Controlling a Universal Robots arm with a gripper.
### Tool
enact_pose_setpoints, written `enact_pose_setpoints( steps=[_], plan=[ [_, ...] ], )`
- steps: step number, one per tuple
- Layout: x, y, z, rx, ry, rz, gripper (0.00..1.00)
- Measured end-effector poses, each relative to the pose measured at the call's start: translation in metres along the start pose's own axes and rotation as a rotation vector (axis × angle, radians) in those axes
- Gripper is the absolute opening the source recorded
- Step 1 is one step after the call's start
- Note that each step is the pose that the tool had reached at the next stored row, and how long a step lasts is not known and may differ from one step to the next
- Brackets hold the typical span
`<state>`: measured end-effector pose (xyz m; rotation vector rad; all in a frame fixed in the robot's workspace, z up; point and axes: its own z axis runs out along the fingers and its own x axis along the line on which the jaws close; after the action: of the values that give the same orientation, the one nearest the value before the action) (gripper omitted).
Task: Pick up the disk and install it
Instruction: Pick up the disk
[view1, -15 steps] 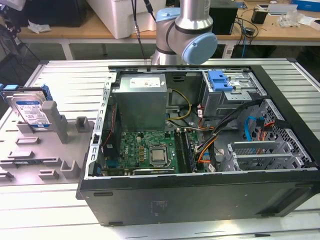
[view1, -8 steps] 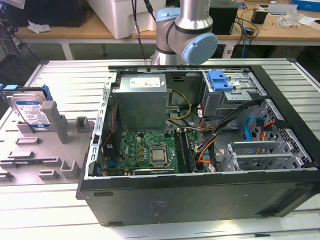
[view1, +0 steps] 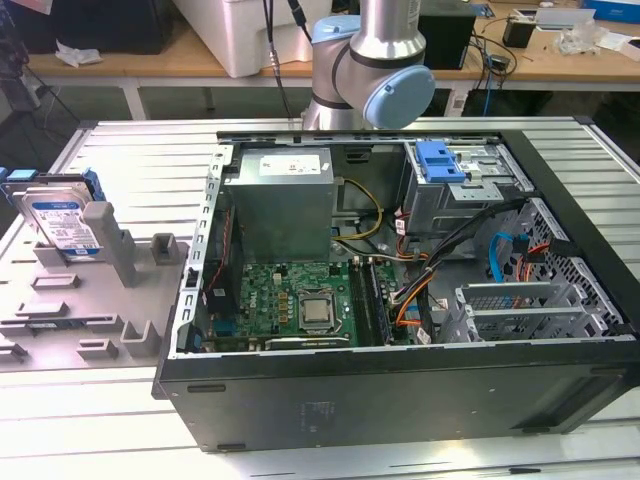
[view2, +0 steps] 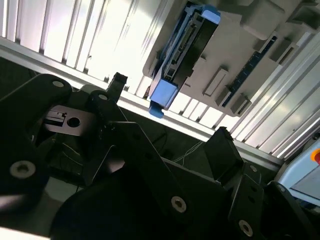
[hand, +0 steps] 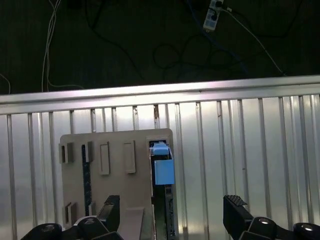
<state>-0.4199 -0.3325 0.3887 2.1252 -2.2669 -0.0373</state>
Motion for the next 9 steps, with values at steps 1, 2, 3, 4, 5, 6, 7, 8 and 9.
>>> enact_pose_setpoints(
  steps=[1,2,3,4,5,6,7,8,9],
  plan=[
    [0.0000,0.0000,0.0000,0.0000,0.0000,0.000,0.90],
    [0.0000,0.0000,0.0000,0.0000,0.0000,0.000,0.90],
    [0.0000,0.0000,0.0000,0.0000,0.0000,0.000,0.90],
    [0.0000,0.0000,0.0000,0.0000,0.0000,0.000,0.90],
    [0.0000,0.0000,0.0000,0.0000,0.0000,-0.001,0.90],
    [0.0000,0.0001,0.0000,0.0001,0.0000,-0.001,0.90],
    [0.0000,0.0006,0.0000,0.0000,0.0002,-0.004,0.90],
    [0.0001,0.0023,0.0002,0.0001,0.0007,-0.012,0.90],
    [0.0000,0.0036,0.0006,0.0003,0.0013,-0.024,0.90]
  ],
)
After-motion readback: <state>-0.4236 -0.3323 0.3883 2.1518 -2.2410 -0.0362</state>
